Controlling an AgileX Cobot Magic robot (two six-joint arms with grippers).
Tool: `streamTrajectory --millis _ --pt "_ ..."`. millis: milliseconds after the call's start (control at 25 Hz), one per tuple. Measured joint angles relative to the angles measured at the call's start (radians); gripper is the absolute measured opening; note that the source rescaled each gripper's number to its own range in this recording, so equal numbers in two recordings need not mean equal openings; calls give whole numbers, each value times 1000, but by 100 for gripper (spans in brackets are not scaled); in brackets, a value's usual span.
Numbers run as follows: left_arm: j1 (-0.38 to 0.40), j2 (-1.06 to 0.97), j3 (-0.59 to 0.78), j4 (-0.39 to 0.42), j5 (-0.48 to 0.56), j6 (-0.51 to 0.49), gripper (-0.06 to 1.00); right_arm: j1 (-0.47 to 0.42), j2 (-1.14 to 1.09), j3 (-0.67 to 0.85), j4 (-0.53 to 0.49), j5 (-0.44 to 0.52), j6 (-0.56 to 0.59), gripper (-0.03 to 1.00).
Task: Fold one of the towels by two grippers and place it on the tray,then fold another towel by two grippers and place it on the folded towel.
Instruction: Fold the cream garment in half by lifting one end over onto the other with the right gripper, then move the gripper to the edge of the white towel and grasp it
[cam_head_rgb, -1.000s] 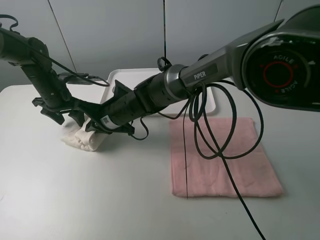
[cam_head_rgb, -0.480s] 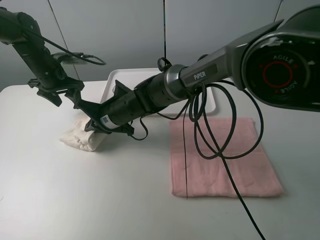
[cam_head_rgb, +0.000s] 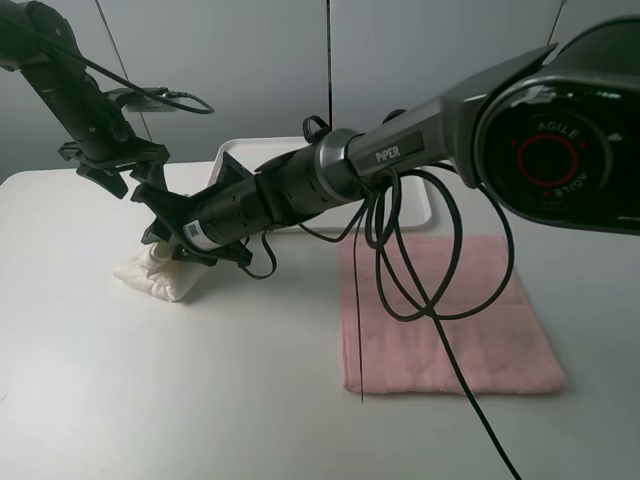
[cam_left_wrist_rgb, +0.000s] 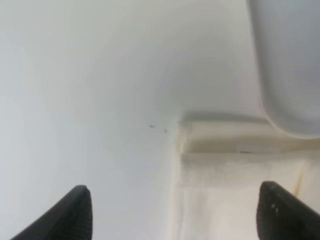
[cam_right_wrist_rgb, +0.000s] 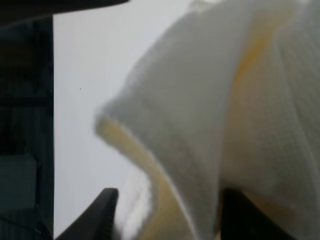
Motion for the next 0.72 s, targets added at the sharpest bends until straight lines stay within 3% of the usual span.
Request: streamTrajectory --millis 240,440,560,640,720 --pt "0 0 0 -4 1 26 86 46 2 -92 8 -65 -67 52" --pt "11 0 -56 -13 29 32 86 57 4 -94 -9 -75 -73 70" --pt "27 0 -118 -27 56 32 86 57 4 -94 -34 -75 -71 73" --pt "36 0 -138 -32 70 32 86 47 2 -94 -104 -66 -28 73" --pt "42 0 -139 -31 84 32 86 19 -2 -94 -219 -28 96 73"
